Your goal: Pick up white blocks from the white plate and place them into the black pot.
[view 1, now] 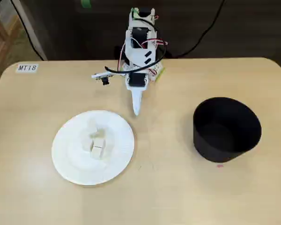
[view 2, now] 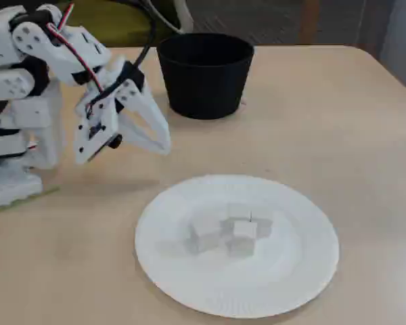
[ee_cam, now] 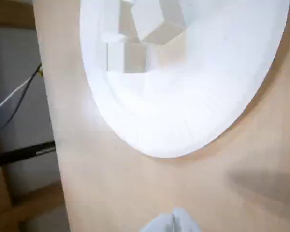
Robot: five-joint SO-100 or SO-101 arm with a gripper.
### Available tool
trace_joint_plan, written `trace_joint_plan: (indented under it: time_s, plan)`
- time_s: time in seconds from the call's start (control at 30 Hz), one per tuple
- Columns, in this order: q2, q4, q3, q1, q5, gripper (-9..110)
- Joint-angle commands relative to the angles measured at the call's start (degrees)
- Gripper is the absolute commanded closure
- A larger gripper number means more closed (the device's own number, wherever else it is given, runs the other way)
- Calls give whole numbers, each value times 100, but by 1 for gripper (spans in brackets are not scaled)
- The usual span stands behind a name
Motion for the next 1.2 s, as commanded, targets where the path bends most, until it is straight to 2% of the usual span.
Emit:
trace_joint_plan:
  time_s: [0.0, 0.47, 0.67, 0.83, 1.03, 1.17]
  plan:
    - [-2786, 176, -2936, 62, -53, 104]
    - [-2830, 308, -2936, -141, -35, 104]
    - [-3023, 914, -3718, 185, 79, 104]
    - [-4509, 1406, -4843, 809, 158, 104]
    - [-7005, 2461, -6855, 1512, -413, 104]
    - [-7638, 2672, -7242, 2153, 18, 104]
